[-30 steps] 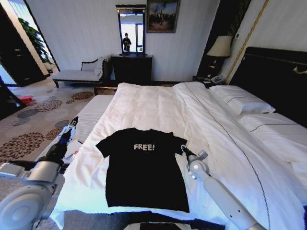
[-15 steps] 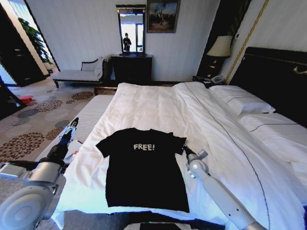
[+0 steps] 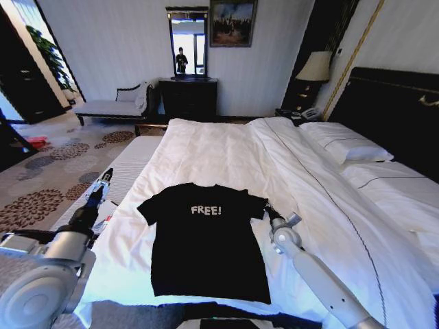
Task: Fold the clothes on the bed.
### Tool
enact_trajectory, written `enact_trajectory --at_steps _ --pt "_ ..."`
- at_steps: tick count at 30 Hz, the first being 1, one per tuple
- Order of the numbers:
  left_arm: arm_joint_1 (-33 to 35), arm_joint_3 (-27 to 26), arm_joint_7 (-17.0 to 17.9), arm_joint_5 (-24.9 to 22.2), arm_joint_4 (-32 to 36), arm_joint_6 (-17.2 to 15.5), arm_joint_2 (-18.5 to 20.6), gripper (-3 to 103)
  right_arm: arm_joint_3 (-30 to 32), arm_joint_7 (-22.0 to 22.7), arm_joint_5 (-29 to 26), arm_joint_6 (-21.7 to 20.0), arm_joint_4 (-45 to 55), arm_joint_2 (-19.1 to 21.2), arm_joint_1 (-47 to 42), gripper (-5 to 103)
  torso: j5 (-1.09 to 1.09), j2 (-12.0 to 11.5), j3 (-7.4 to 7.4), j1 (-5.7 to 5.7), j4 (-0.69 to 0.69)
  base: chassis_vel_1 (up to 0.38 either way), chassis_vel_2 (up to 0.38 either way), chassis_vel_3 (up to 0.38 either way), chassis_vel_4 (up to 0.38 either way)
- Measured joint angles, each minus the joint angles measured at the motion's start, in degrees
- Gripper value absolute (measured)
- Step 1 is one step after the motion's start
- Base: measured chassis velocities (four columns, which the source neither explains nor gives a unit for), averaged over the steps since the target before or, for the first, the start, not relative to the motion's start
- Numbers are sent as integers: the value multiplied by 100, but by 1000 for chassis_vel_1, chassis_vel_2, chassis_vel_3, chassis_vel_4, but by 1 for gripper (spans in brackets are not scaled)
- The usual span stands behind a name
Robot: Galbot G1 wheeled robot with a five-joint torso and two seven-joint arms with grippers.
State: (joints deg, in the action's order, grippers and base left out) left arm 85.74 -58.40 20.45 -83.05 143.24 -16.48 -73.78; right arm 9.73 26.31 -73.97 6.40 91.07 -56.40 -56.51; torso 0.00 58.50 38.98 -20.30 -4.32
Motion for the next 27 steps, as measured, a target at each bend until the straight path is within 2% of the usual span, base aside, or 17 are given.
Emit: enact_trajectory --at_steps 15,27 --pt "-151 150 0 24 0 5 -7 100 199 59 2 25 276 142 -227 0 -1 0 0 0 -2 0 0 0 0" --pt "-127 210 -2 117 0 13 -12 100 -547 -522 309 354 81 -110 224 0 -1 0 0 0 0 0 0 0 0"
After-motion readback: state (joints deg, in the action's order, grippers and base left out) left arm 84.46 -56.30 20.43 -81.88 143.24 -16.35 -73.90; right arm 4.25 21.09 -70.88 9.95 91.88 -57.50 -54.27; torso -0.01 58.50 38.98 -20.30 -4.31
